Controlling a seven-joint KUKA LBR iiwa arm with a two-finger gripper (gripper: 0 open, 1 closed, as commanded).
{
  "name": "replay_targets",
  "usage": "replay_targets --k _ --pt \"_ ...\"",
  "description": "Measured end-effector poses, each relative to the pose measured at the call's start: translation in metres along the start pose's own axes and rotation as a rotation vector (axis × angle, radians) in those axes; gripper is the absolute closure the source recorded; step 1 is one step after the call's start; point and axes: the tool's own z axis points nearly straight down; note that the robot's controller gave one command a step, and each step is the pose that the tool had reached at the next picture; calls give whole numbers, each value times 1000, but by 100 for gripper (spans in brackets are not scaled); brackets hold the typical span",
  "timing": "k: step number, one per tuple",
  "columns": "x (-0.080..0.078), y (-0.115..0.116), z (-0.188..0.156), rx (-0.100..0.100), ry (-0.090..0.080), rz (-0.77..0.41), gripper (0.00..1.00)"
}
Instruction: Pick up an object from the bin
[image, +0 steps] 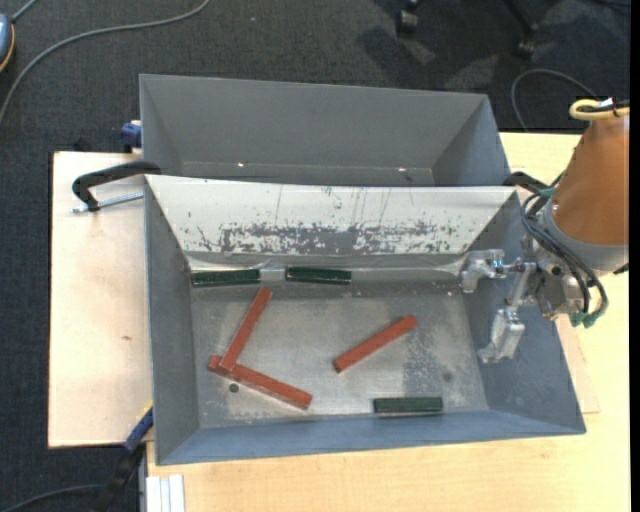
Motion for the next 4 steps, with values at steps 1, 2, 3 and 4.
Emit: replay_targets --k 1,2,3,4 --pt "0 0 0 0 0 0 100" --pt "0 0 0 0 0 0 0" --pt "-47 32 135 -3 6 -202 0" --pt "-62 83 167 -3 2 -332 0"
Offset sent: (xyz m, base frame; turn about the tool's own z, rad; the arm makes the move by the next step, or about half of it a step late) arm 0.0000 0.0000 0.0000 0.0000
